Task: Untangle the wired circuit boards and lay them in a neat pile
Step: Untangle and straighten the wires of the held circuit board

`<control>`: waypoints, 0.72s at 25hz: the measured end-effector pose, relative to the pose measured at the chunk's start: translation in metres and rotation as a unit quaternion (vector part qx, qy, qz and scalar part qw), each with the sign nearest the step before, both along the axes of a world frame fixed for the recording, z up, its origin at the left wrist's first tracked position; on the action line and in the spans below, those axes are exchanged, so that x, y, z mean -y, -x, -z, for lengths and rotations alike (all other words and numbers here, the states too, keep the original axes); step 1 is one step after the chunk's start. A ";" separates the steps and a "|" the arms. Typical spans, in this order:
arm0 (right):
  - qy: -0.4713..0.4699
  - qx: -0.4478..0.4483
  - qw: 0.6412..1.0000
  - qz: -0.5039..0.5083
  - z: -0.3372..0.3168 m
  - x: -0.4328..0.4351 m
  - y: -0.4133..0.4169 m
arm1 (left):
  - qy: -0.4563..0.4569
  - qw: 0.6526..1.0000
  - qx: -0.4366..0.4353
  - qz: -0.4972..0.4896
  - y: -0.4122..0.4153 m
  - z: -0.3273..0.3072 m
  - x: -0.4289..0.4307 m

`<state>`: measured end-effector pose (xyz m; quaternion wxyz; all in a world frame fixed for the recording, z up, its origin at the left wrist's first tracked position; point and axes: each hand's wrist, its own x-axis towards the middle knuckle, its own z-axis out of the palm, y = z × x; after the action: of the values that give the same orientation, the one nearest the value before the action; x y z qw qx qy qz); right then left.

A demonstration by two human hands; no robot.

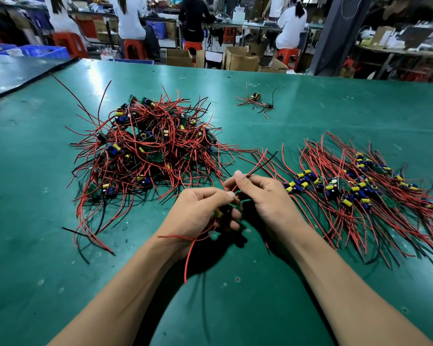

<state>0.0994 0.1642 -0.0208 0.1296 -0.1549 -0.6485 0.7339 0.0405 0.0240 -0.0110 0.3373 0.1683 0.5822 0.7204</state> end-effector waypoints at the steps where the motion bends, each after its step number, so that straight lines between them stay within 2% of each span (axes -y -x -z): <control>1: 0.019 -0.002 1.000 -0.013 0.000 0.002 0.000 | 0.001 1.000 -0.003 -0.006 0.000 0.001 0.000; 5: 0.070 -0.014 0.997 -0.028 -0.002 0.008 -0.001 | -0.011 0.999 -0.010 -0.043 -0.001 0.001 -0.002; 10: 0.068 0.012 0.996 -0.058 -0.002 0.014 -0.002 | -0.009 0.997 -0.051 -0.058 -0.002 0.003 -0.005; 13: 0.077 -0.005 0.995 -0.067 -0.003 0.014 -0.003 | 0.005 0.997 -0.058 -0.059 -0.001 0.003 -0.004; 16: 0.073 -0.010 0.997 -0.016 -0.002 0.014 0.001 | 0.012 0.997 -0.061 -0.054 -0.001 0.003 -0.004; 18: 0.032 -0.008 0.999 0.032 0.000 0.013 0.005 | 0.018 0.996 -0.066 -0.049 -0.001 0.003 -0.003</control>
<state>0.0943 0.1510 -0.0209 0.1533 -0.1734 -0.6184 0.7510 0.0415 0.0274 -0.0139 0.2653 0.1807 0.6239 0.7125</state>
